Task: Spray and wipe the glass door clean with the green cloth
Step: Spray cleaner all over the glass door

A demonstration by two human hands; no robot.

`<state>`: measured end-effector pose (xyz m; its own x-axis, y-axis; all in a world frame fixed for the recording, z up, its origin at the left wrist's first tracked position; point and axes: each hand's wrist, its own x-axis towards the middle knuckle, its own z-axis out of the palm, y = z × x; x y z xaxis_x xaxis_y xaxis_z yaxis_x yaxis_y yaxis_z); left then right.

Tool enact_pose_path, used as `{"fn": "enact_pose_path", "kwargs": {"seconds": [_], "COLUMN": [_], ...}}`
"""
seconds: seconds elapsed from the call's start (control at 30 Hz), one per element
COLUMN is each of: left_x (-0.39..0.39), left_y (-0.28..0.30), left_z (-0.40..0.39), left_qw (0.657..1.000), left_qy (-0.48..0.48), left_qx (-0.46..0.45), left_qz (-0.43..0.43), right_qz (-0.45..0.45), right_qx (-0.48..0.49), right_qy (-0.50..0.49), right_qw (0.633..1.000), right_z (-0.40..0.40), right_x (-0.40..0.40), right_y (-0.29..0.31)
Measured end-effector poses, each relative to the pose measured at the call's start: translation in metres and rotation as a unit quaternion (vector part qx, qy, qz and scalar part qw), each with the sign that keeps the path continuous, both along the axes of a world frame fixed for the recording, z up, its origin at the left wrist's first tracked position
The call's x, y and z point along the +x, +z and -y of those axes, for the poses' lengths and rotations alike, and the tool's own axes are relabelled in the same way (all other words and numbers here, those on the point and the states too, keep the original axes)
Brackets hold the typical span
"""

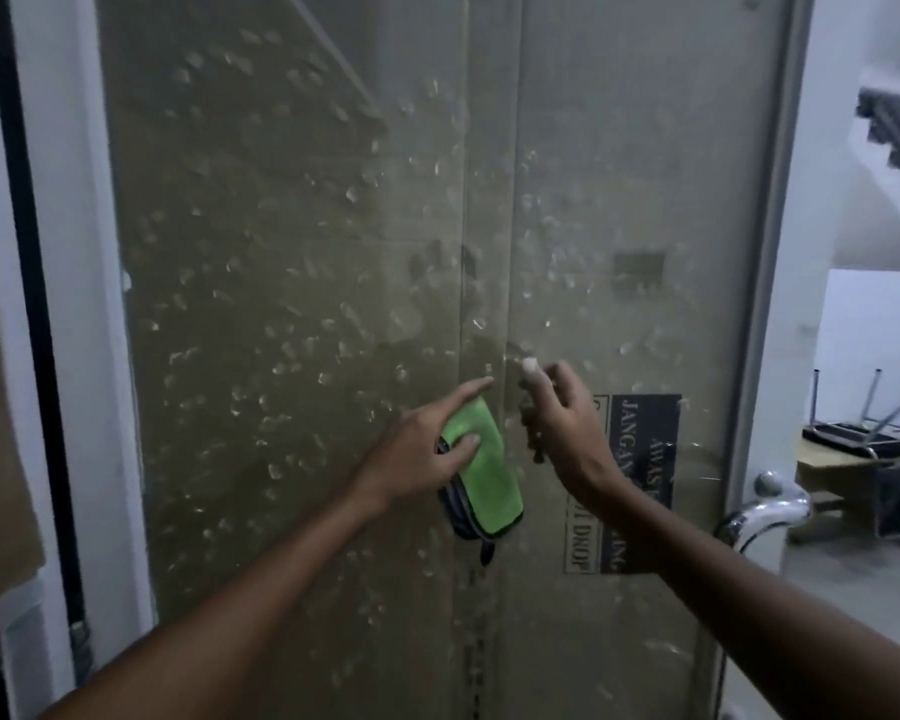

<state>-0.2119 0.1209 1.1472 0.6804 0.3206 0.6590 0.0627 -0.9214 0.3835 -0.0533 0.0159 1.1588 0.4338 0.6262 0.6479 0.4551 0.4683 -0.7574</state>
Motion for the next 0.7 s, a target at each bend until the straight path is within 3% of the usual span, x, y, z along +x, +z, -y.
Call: {"fn": "enact_pose_path", "kwargs": {"seconds": [0.27,0.43,0.7], "left_x": [-0.012,-0.005,0.003], "left_y": [0.031,0.034,0.067], "left_z": [-0.019,-0.030,-0.028], "left_qw": [0.998,0.998,0.999], "left_qy": [-0.018,-0.028,-0.021], "left_qx": [0.054,0.058,0.025], "left_qz": [-0.004,-0.016,-0.018], "right_qz": [-0.018,0.032,0.087], "right_qx": [0.054,0.051,0.058], "right_qy": [-0.206,-0.296,-0.367], "right_qw": [0.977,0.953,0.924], "right_z": [-0.032,-0.025,-0.012], "right_x": [0.001,0.026,0.072], "right_y": [0.068,0.087,0.125]}}
